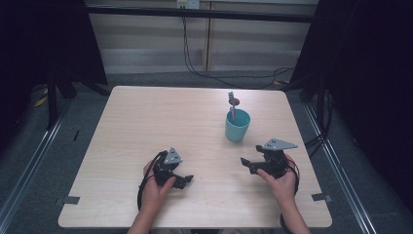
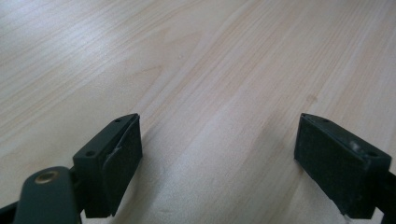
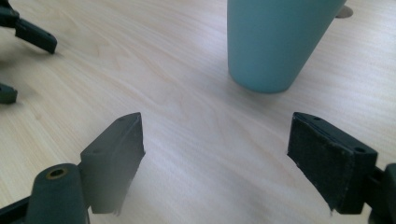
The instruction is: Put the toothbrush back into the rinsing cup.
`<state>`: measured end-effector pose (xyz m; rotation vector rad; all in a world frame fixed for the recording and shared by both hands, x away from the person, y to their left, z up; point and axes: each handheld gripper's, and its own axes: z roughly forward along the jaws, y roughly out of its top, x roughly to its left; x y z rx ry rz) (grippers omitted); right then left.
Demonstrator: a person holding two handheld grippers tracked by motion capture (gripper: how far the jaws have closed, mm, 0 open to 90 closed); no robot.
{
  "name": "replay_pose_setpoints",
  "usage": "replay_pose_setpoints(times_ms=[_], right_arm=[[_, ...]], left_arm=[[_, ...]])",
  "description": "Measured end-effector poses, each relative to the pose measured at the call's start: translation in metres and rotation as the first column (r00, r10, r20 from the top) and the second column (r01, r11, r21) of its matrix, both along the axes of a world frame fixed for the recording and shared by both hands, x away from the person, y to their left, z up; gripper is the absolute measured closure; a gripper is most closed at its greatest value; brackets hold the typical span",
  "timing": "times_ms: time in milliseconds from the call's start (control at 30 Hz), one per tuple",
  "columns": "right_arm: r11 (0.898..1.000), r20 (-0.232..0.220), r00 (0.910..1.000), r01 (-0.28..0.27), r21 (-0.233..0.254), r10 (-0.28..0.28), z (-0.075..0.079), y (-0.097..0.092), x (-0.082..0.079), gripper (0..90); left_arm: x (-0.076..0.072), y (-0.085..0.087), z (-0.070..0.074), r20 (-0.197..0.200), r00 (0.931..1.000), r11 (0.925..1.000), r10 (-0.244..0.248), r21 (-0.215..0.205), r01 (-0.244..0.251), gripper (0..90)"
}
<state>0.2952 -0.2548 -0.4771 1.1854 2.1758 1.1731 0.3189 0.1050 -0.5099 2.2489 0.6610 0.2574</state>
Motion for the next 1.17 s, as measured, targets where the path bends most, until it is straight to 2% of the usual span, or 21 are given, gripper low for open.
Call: replay_pose_setpoints(times_ms=[500, 700, 800, 1167], right_arm=[[0.999, -0.043, 0.9991, -0.003, -0.049, 0.0, -0.022, -0.01, -0.015, 16.2], [0.994, -0.056, 0.9984, -0.019, -0.104, 0.013, -0.028, -0.009, -0.017, 15.9], [0.988, -0.074, 0.9971, -0.03, -0.149, 0.019, -0.033, -0.007, -0.018, 15.0], [0.991, -0.086, 0.9962, -0.024, -0.131, 0.013, -0.034, -0.009, -0.018, 14.7]], left_arm=[[0.0, 0.0, 0.0, 0.001, 1.0, 1.0, 0.001, -0.001, -0.001, 15.0], [0.0, 0.0, 0.0, 0.001, 1.0, 1.0, 0.001, -0.001, -0.001, 15.0], [0.0, 0.0, 0.0, 0.001, 1.0, 1.0, 0.001, -0.001, -0.001, 15.0], [0.0, 0.0, 0.0, 0.001, 1.0, 1.0, 0.001, -0.001, -0.001, 15.0]])
